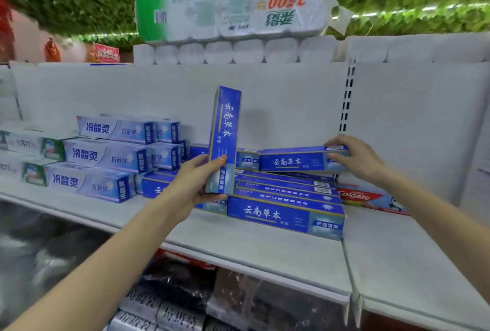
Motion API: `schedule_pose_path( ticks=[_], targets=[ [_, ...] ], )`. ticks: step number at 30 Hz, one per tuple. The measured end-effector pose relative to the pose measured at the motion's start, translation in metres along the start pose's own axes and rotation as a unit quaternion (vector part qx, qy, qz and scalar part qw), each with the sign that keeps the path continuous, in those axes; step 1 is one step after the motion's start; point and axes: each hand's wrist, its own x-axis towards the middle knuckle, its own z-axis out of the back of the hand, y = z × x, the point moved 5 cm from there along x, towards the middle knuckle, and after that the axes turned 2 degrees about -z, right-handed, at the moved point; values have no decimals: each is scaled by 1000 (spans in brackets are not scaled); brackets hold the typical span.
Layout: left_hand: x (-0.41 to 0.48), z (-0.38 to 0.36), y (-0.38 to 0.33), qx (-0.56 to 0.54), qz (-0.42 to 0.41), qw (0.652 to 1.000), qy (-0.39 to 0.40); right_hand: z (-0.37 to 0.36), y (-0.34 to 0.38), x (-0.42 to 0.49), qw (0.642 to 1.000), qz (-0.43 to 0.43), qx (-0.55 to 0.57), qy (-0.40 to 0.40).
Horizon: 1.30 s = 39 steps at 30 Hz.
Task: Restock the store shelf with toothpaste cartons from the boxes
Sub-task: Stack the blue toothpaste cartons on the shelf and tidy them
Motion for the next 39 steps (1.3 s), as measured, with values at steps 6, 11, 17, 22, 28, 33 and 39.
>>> schedule_pose_path(
  ticks=[6,11,17,22,28,33,39],
  targets=[
    [4,-9,-1,4,8,1000,8,10,4,-6,997,1,-54,-62],
    [2,-28,-5,-35,8,999,37,2,82,-26,986,-23,164,22],
    [-13,-56,-15,-71,-10,995,74,-50,155,-50,902,-100,380,180],
    [-18,-54,-27,-107,-41,992,48,-63,163,-49,842,-115,497,176],
    [-18,-29,-30,-73,-19,996,48,-79,177,-46,818,-78,523,226],
    [3,38,-15,450,-207,865,-78,-90,173,-25,882,-93,435,154],
    [21,83,32,600,-204,773,-30,-96,162,16,994,85,46,45]
  ],
)
